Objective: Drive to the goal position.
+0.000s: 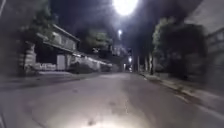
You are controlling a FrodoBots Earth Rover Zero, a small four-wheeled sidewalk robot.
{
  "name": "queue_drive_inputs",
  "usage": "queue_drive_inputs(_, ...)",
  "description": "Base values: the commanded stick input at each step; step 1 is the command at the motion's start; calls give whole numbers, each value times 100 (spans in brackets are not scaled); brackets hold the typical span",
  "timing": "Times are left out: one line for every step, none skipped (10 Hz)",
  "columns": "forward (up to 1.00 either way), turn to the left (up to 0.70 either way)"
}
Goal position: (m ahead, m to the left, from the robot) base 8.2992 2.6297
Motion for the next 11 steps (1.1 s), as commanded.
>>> queue_drive_inputs(70, -29)
queue_drive_inputs(70, -16)
queue_drive_inputs(70, -3)
queue_drive_inputs(70, 0)
queue_drive_inputs(70, 0)
queue_drive_inputs(70, 0)
queue_drive_inputs(70, 0)
queue_drive_inputs(70, 0)
queue_drive_inputs(70, 0)
queue_drive_inputs(70, 0)
queue_drive_inputs(70, 0)
